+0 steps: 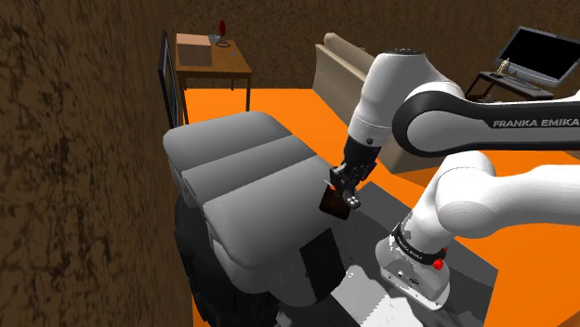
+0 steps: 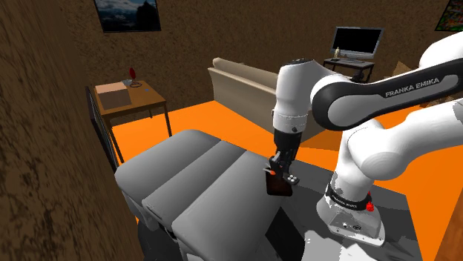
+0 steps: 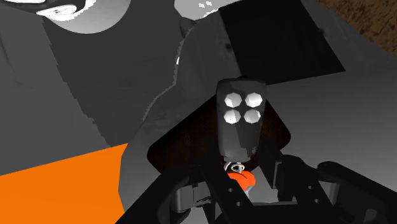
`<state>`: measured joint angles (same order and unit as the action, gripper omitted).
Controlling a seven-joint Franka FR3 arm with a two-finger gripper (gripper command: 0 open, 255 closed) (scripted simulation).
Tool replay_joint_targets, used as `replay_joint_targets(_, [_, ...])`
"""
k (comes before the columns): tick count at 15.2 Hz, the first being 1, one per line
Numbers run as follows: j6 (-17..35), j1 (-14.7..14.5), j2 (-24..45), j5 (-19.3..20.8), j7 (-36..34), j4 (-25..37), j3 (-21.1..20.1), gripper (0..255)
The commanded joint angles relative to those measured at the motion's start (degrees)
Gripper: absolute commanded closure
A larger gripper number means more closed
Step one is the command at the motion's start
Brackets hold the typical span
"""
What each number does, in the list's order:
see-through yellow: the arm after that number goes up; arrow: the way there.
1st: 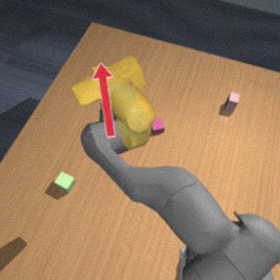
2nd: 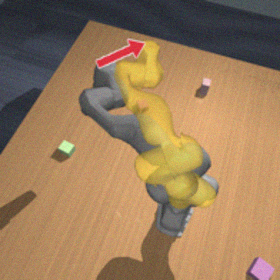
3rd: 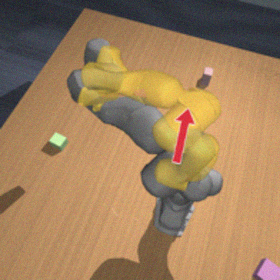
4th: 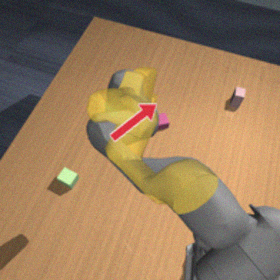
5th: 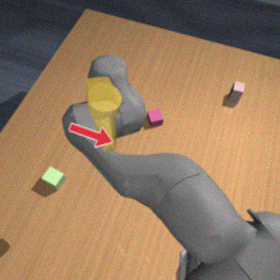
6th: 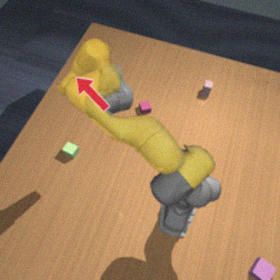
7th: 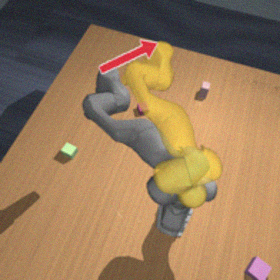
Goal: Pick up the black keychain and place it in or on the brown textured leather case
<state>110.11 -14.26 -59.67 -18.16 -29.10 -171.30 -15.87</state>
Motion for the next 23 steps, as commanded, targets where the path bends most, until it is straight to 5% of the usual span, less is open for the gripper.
replay_joint_targets(1, [1.8,-0.4,0.4,-0.6,0.0,-1.4,-0.5,255])
replay_joint_targets(11, [4.4,-0.7,1.6,-1.4,0.2,-2.9,-1.1,255])
replay_joint_targets(12, [4.4,-0.7,1.6,-1.4,0.2,-2.9,-1.1,0])
replay_joint_targets(17, [4.4,-0.7,1.6,-1.4,0.2,-2.9,-1.1,0])
replay_joint_targets(21, [-4.4,1.0,-1.2,1.6,0.1,3.3,1.3,0])
replay_joint_targets(23, [-4.4,1.0,-1.2,1.6,0.1,3.3,1.3,0])
